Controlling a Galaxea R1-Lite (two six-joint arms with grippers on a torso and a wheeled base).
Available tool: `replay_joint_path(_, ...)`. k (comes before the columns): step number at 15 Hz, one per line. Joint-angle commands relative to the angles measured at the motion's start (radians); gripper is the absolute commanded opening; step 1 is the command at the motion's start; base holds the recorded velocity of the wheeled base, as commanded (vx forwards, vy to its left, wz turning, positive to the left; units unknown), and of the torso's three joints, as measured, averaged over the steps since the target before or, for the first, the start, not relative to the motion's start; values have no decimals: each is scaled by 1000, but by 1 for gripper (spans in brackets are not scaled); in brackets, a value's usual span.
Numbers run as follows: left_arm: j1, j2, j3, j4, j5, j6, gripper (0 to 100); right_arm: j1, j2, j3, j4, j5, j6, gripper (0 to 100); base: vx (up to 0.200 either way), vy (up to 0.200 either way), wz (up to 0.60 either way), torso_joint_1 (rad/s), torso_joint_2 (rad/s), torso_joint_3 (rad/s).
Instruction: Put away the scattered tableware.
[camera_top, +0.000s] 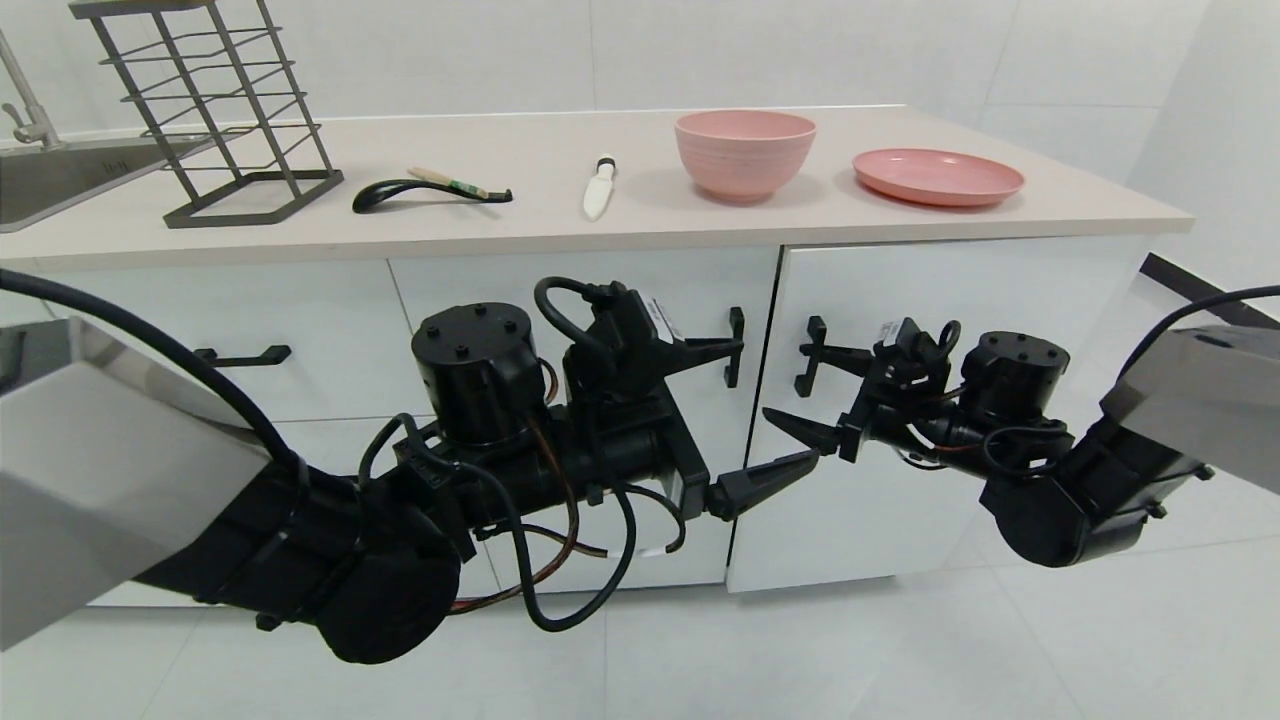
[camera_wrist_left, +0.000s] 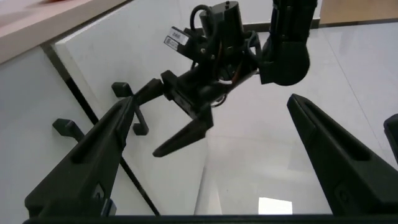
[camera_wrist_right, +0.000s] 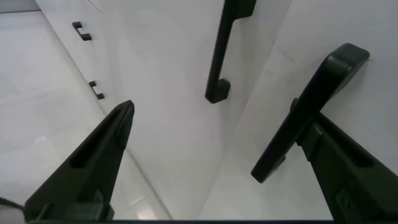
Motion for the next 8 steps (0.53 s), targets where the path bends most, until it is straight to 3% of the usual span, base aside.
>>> replay_joint_path(1,4,41,-36,-1,0,0,100,-3,-98,112,-1,7,1,100,0,0,0,0,0,0)
replay_joint_path(2,4,43,-39,-1,0,0,100,-3,-107,123,-1,7,1,100,0,0,0,0,0,0)
replay_joint_path(3,4,92,-92,4,9,-16,100,-3,-179,221,-1,7,1,100,0,0,0,0,0,0)
replay_joint_path(5,2,162,-192,1,86,-83,100,-6,-226,313,-1,7,1,100,0,0,0,0,0,0)
replay_joint_path(8,-4,274,-371,4,90,-85,100,-12,-252,340,-3,7,1,100,0,0,0,0,0,0)
